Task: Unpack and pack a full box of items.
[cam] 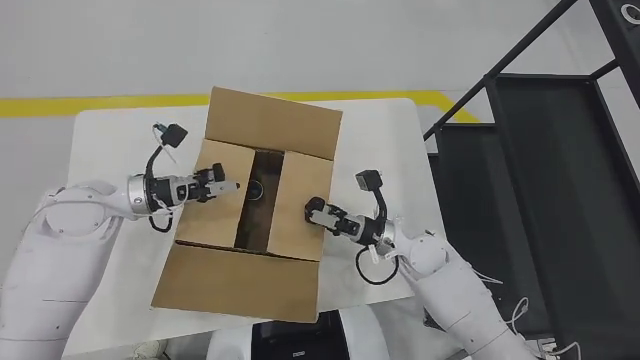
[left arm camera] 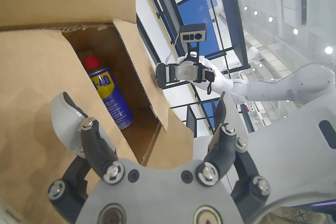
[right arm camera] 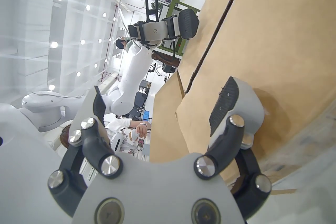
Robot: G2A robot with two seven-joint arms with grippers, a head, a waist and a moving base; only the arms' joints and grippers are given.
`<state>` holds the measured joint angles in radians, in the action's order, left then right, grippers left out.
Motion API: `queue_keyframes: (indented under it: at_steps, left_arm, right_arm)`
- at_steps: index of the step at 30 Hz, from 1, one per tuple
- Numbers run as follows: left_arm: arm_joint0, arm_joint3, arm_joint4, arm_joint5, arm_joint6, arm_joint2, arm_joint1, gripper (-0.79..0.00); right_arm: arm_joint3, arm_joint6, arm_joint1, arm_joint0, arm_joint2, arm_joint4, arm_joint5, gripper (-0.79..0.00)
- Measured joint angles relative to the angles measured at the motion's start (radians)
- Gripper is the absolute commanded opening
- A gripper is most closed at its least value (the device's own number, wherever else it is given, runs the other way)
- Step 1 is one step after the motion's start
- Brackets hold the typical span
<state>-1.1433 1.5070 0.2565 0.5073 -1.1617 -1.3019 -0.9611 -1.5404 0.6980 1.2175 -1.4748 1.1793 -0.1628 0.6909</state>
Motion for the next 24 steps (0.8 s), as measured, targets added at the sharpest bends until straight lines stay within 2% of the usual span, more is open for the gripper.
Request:
queue_keyframes:
  at_steps: [9,16,20,24]
  left_arm:
    - [-0.047,0.033,0.146,0.024,0.024,-0.093,0.013,0.000]
    - [-0.096,0.029,0.207,0.029,0.022,-0.194,0.029,0.000]
    - [-0.117,0.020,0.210,0.029,0.025,-0.244,0.037,0.000]
    - [-0.140,0.015,0.209,0.030,0.033,-0.288,0.043,0.000]
  right_arm:
    - [-0.029,0.087,-0.029,-0.041,0.097,-0.115,0.006,0.000]
    - [-0.052,0.286,-0.062,-0.101,0.168,-0.154,-0.042,0.000]
    - [-0.071,0.406,-0.077,-0.121,0.167,-0.148,-0.075,0.000]
    - [-0.078,0.471,-0.083,-0.134,0.141,-0.149,-0.100,0.000]
